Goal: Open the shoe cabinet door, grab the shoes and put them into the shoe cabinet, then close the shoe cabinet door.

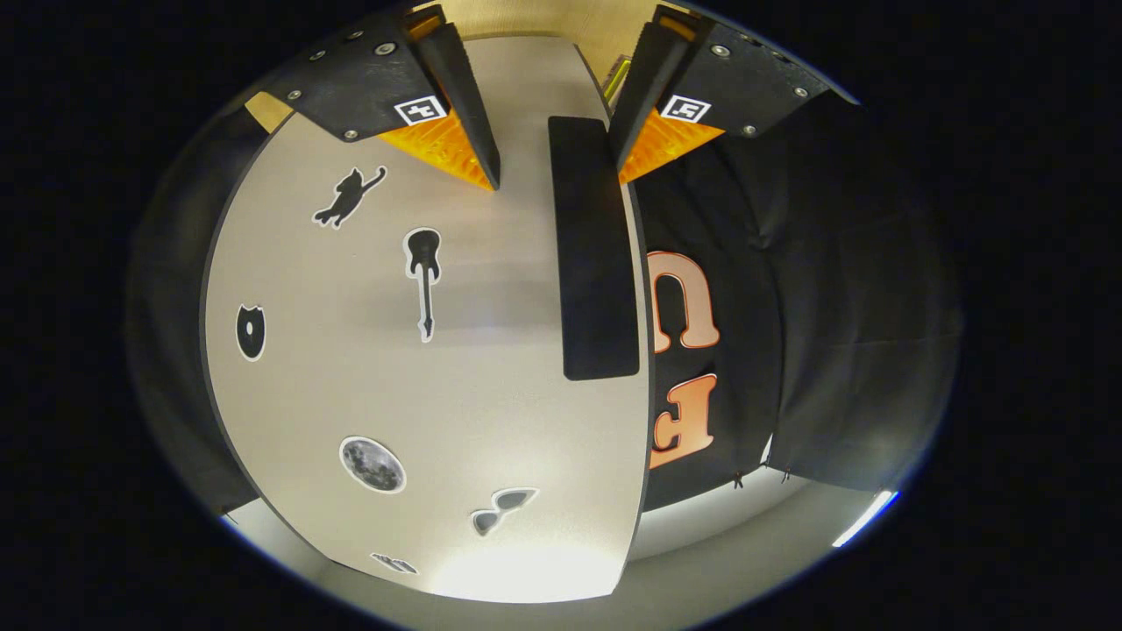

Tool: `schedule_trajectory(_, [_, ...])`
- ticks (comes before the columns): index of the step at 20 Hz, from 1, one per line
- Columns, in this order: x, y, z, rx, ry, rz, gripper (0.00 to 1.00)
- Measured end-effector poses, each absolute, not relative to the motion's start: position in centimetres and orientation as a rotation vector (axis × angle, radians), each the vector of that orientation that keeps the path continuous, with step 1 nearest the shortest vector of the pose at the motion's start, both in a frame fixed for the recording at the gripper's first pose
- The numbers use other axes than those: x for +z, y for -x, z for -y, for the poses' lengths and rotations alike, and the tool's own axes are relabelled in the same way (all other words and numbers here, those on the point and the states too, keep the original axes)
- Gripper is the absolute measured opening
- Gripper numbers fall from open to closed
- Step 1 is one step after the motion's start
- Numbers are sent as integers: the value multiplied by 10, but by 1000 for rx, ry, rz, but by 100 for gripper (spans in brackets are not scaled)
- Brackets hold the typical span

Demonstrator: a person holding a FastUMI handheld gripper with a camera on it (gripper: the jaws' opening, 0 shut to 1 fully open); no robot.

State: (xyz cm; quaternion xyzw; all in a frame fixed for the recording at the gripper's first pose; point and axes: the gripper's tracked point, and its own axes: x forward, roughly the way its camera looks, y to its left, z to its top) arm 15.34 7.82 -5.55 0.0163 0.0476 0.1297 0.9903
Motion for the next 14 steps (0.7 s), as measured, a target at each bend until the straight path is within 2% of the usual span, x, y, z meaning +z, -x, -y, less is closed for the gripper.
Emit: schedule_trajectory(14, [-56,-150,-80,218,-16,-92,77])
